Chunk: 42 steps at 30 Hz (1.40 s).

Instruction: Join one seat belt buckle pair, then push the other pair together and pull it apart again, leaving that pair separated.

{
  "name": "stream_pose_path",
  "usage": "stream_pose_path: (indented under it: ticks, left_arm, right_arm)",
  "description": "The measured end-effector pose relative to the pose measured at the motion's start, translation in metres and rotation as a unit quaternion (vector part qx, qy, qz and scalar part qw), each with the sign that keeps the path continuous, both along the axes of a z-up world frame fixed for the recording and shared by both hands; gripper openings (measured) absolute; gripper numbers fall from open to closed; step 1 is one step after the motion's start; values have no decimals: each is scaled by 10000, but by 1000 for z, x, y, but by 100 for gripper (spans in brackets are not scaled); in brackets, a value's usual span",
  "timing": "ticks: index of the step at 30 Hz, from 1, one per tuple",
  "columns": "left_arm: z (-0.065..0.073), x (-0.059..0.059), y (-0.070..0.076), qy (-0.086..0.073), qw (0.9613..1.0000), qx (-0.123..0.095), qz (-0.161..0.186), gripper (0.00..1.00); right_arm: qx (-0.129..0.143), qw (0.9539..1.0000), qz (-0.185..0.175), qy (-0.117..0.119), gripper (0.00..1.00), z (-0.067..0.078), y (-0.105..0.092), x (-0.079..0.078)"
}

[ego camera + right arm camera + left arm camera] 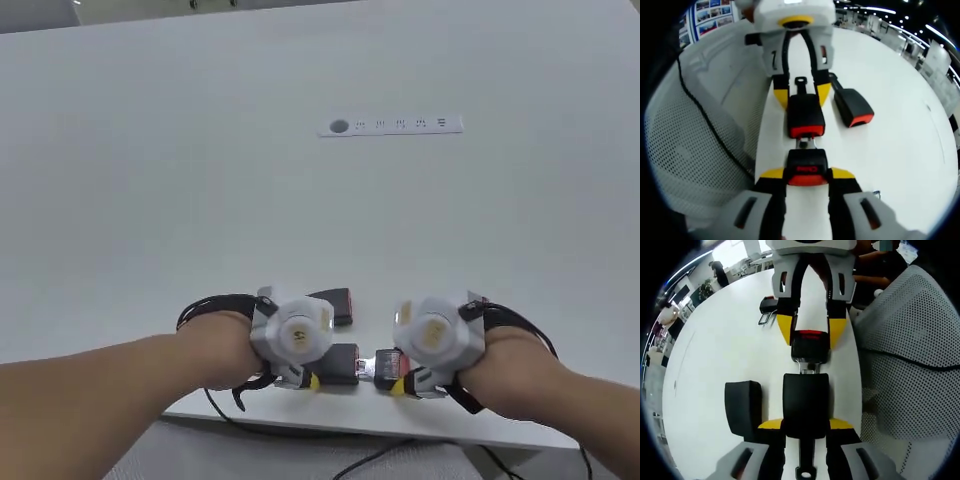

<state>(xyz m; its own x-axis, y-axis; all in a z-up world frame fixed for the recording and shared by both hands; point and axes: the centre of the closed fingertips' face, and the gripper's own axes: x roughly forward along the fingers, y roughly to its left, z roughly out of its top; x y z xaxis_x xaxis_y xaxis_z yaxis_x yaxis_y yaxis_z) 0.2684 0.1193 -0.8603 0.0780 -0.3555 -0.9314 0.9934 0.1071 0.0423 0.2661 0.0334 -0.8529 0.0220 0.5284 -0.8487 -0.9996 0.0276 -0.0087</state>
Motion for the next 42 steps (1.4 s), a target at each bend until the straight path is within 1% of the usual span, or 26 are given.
stream_pose_path:
  ticks: [4, 8, 13, 26, 30, 31, 32, 34, 35, 39, 40, 42]
  left_arm:
    - [-1, 0, 0, -13, 10000, -22, 10, 30]
    - [-1, 0, -1, 47, 9999, 14, -138, 30]
    - [-2, 1, -1, 103, 9998, 39, -189, 30]
    - [-2, 1, -1, 134, 9997, 54, -215, 30]
    - [-3, 1, -1, 137, 9995, 96, -285, 30]
    - [-3, 0, -1, 141, 9994, 116, -298, 30]
    - [-3, 0, -1, 141, 9994, 121, -307, 30]
    - [-2, 0, -1, 136, 9993, 116, -315, 30]
    - [-2, 0, -1, 140, 9994, 100, -290, 30]
    - [0, -1, -2, 144, 9994, 94, -306, 30]
    - [0, 0, -1, 139, 9993, 120, -313, 30]
    - [-1, 0, -1, 144, 9994, 92, -313, 30]
  right_arm:
    - [9, 10000, 49, -11, 29, -1, 3, 1]
    - [31, 9999, 96, -13, 29, 0, 3, 1]
    - [20, 9999, 118, -11, 29, 1, 4, 2]
    - [17, 9998, 195, 5, 29, -1, 5, 2]
    - [80, 9996, 278, -49, 29, 2, 9, 1]
    - [12, 9995, 307, -57, 29, 1, 11, 0]
    - [6, 9995, 324, -65, 29, 0, 12, 1]
    - [3, 9995, 305, -36, 29, -1, 12, 2]
    - [50, 9997, 247, 11, 28, 0, 12, 2]
    - [160, 9998, 113, 64, 28, 0, 16, 0]
    - [137, 9997, 192, 2, 28, 1, 19, 0]
    - [206, 9997, 133, 43, 28, 2, 17, 0]
